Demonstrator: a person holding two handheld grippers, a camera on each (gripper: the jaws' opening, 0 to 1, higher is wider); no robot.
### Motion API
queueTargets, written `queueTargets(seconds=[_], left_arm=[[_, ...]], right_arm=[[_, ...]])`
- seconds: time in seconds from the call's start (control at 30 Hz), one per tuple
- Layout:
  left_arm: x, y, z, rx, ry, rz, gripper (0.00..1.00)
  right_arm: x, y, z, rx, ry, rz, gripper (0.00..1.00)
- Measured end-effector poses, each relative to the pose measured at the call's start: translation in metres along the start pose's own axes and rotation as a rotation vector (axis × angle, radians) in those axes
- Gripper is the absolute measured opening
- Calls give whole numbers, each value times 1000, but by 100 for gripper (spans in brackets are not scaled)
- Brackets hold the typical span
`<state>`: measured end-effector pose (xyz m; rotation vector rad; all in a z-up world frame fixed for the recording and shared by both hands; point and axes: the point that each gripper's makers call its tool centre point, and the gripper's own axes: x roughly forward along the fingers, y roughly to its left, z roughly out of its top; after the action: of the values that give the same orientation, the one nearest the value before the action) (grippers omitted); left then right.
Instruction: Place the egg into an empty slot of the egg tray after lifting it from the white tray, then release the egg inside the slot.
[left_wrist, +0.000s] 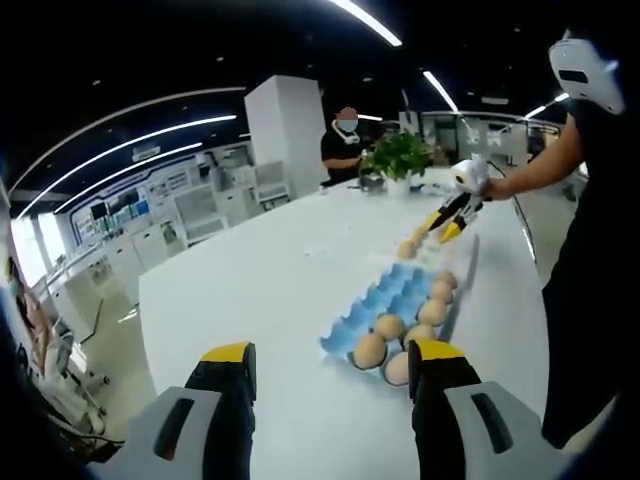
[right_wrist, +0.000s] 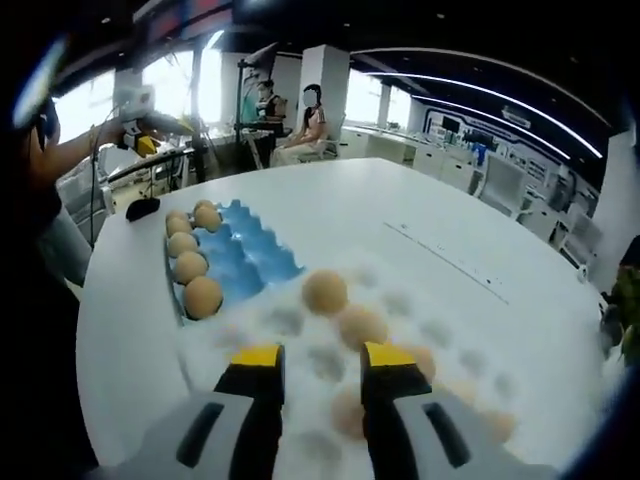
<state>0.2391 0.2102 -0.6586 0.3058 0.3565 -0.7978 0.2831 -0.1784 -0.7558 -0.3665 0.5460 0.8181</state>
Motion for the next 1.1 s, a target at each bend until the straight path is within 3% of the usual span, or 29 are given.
queueTargets(seconds=[0.23,0.47,0.73,1.0,1.1], left_arm=[[2,-1,2,2,-4,-2,62],[4,-2,2,0,0,-2,62],[2,-1,1,-2,3,3,61],[0,0,2,1,4,6,61],[1,1,4,6,5,5,60]], right_arm=[[-8,-18,-19,19,38,-41,30],[-4,-21,-33,32,74,-35,30],[1,-26,-35,58,75,-24,27],[2,-23,-35,8,67,2,28],[3,-23,-32,-84,51,16,30]])
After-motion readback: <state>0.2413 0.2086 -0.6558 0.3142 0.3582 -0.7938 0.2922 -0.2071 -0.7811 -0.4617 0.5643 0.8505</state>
